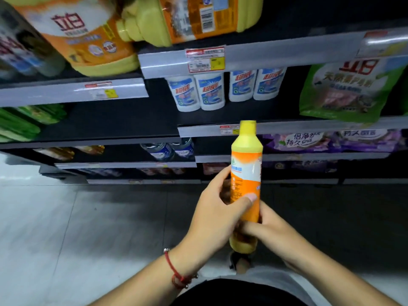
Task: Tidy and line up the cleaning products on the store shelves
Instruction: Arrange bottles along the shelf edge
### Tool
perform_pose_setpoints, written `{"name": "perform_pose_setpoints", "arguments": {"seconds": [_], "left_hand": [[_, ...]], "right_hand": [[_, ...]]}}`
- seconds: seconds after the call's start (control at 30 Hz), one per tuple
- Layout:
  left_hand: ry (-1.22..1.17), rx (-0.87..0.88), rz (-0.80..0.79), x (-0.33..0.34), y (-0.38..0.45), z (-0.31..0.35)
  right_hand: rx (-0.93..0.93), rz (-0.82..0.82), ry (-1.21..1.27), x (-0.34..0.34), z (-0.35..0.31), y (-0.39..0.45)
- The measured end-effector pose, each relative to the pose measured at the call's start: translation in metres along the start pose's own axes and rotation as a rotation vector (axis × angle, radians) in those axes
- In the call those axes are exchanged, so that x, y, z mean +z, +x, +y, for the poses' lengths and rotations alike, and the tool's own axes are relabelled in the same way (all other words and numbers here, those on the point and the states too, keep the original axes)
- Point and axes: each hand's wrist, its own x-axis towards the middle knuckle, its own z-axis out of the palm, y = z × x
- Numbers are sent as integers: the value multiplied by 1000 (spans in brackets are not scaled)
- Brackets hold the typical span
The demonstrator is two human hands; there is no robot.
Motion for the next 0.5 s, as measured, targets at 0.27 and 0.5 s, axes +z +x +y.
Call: {"name": "perform_pose_setpoints", "arguments": {"seconds": [0.27, 0.5], "left_hand": [[-342, -22, -39, -157, -32, -17], [-344, 93, 128, -328, -83, -13]], "right_hand": [[-36, -58, -23, 126, -26, 15], [-290, -103, -339, 286, -91, 51]]}}
